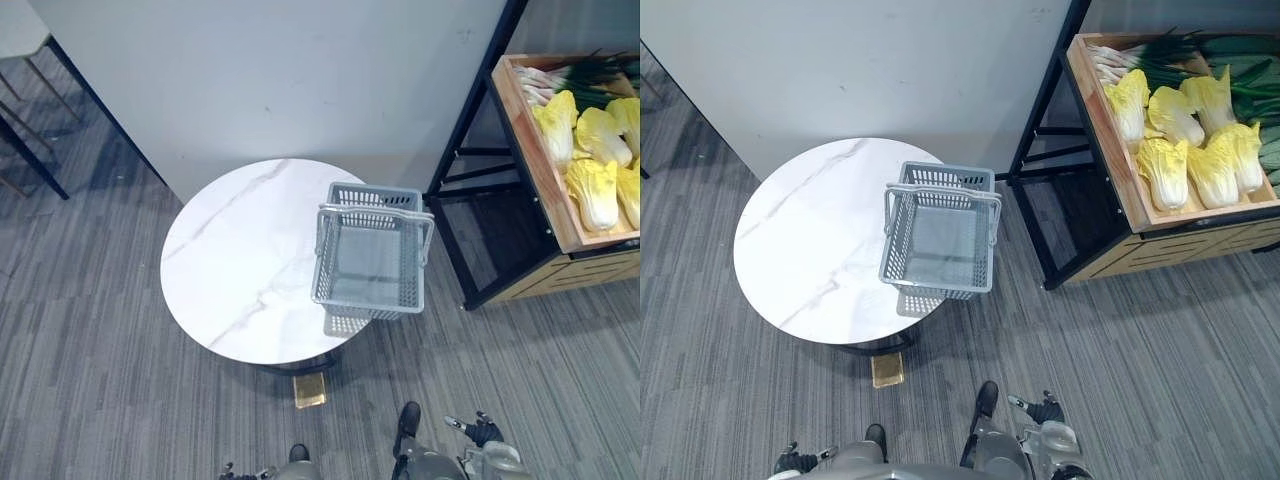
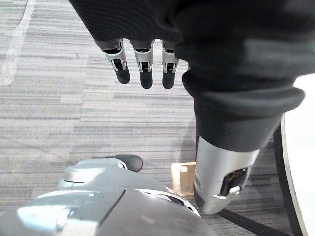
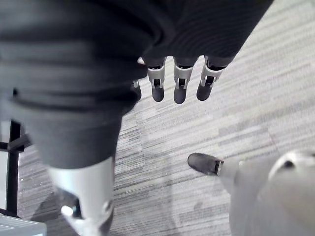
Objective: Pick vegetable in the basket
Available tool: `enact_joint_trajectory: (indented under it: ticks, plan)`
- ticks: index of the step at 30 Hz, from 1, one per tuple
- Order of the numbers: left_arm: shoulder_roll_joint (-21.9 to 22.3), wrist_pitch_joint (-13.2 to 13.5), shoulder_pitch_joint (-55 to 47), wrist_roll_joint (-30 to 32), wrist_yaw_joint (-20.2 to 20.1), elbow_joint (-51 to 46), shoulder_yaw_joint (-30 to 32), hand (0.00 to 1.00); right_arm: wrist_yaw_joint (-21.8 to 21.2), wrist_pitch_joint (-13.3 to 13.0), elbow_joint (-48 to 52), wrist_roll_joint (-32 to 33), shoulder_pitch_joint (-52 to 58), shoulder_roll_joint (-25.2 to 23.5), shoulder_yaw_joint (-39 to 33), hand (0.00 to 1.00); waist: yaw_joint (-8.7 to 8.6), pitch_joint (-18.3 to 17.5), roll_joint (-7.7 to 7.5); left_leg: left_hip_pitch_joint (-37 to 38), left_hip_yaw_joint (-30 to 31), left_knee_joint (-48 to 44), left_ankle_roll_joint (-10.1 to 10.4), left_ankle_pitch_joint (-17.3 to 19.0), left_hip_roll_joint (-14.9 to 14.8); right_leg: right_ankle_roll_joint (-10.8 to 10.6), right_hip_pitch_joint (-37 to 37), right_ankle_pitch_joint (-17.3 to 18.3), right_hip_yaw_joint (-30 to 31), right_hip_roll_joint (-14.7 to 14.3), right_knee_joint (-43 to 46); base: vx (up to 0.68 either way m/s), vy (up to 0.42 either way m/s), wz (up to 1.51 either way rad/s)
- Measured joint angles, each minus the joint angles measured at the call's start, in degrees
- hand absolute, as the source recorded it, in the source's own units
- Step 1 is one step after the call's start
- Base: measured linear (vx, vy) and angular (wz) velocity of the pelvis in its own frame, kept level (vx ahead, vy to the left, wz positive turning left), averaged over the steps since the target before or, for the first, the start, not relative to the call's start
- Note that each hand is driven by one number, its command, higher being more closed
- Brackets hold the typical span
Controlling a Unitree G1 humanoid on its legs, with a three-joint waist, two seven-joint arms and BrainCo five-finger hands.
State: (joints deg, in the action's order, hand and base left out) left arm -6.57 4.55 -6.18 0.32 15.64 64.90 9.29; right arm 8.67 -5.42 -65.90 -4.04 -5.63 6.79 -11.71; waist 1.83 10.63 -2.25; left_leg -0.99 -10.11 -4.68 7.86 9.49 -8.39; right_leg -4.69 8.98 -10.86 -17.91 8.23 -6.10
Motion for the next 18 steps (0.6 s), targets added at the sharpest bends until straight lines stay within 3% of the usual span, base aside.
enact_joint_trajectory:
  ticks: [4,7,14,18]
  plan:
    - [-0.6,0.4,0.0,1.0,0.5,-0.3,-1.7,0.0,2.2,0.0,4.9,-7.3,-2.8,4.5,1.5,0.0,0.01,0.5,-0.57,-2.4,-0.3,-1.9,-1.1,0.7,2.0,-1.1,1.9,-0.7,1.9,2.2,0.0,-0.09,0.081,-0.03]
    - [-1.3,0.4,0.1,1.0,1.0,-1.1,-2.3,0.0,3.6,0.1,14.1,-11.8,-6.2,7.8,4.1,0.0,0.06,1.3,-1.12,-3.7,-0.2,-2.9,-1.3,0.7,2.7,-1.9,3.2,-1.5,2.7,2.7,0.0,-0.01,0.018,0.0]
    - [-2.2,0.6,0.0,1.0,1.0,-1.2,-2.1,0.0,6.6,-0.1,39.5,-20.3,-13.4,16.5,12.5,0.0,0.53,2.8,-2.81,-4.5,-0.2,-3.7,-1.7,0.8,2.3,-1.0,4.1,-2.5,3.2,1.9,0.1,0.05,0.0,-0.03]
    - [-2.4,1.3,0.0,1.0,0.8,-1.8,-1.0,0.0,6.7,-0.7,45.4,-22.3,-17.2,18.7,18.7,0.0,0.94,3.7,-3.62,-4.7,-0.2,-3.6,-1.8,0.9,2.6,-1.0,4.5,-2.5,3.5,2.0,0.1,0.03,0.0,-0.03]
